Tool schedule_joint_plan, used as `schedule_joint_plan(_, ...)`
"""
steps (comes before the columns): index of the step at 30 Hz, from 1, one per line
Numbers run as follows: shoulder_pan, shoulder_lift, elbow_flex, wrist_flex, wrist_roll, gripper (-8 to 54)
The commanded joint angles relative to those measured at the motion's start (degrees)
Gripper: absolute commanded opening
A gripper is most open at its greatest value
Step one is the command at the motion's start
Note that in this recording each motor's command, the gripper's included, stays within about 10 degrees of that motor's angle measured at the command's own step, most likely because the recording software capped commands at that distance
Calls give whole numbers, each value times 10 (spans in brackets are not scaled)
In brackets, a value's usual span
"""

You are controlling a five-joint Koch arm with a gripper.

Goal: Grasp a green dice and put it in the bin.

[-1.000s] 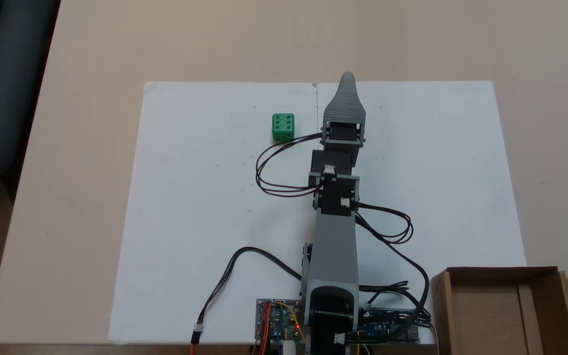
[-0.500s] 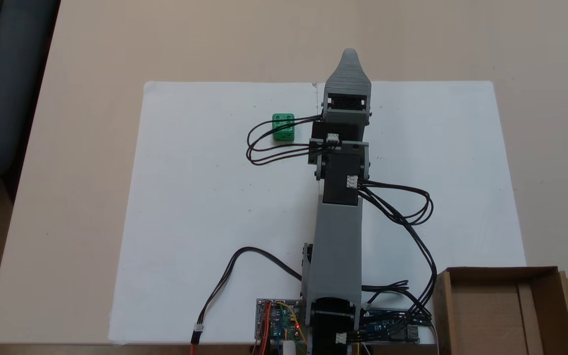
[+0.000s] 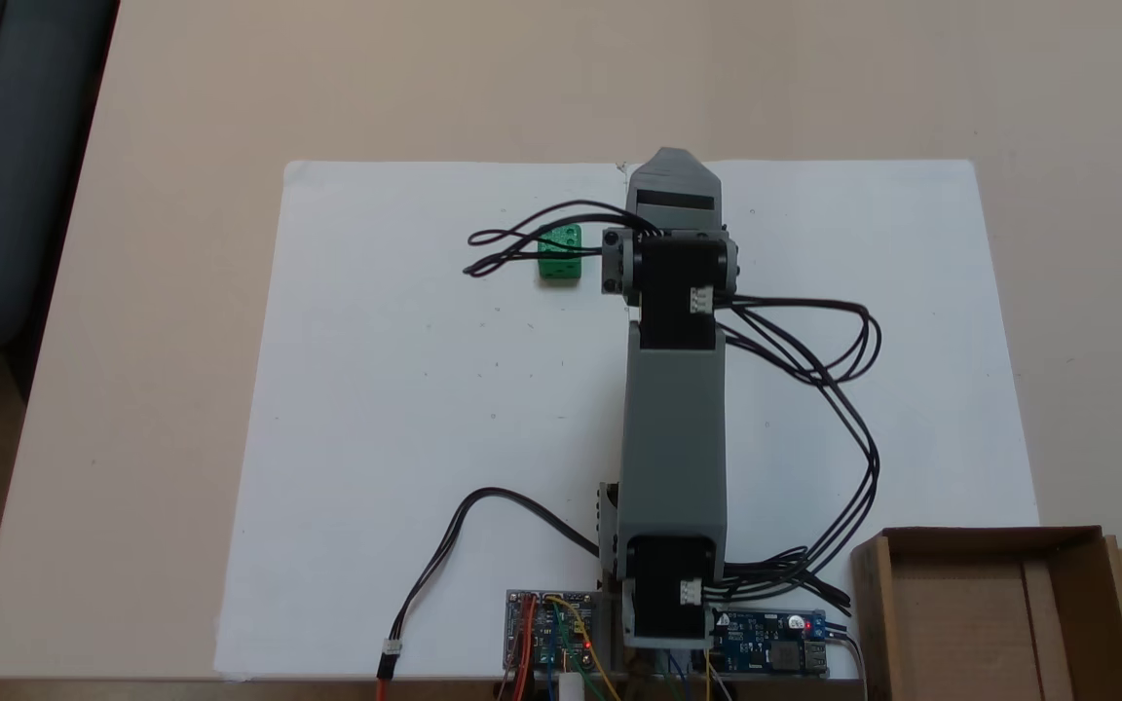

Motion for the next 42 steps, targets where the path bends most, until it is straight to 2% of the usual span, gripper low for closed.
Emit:
schedule_joint_plan(1, -14, -13, -51, 94, 54, 432)
schedule_joint_plan(9, -55, -93, -140, 231, 70, 432)
schedule_joint_plan(18, -53, -146, -189, 258, 25, 437)
schedule_joint_plan(28, -49, -211, -219, 259, 27, 438)
schedule_joint_plan(42, -127, -252, -222, 248, 143, 435)
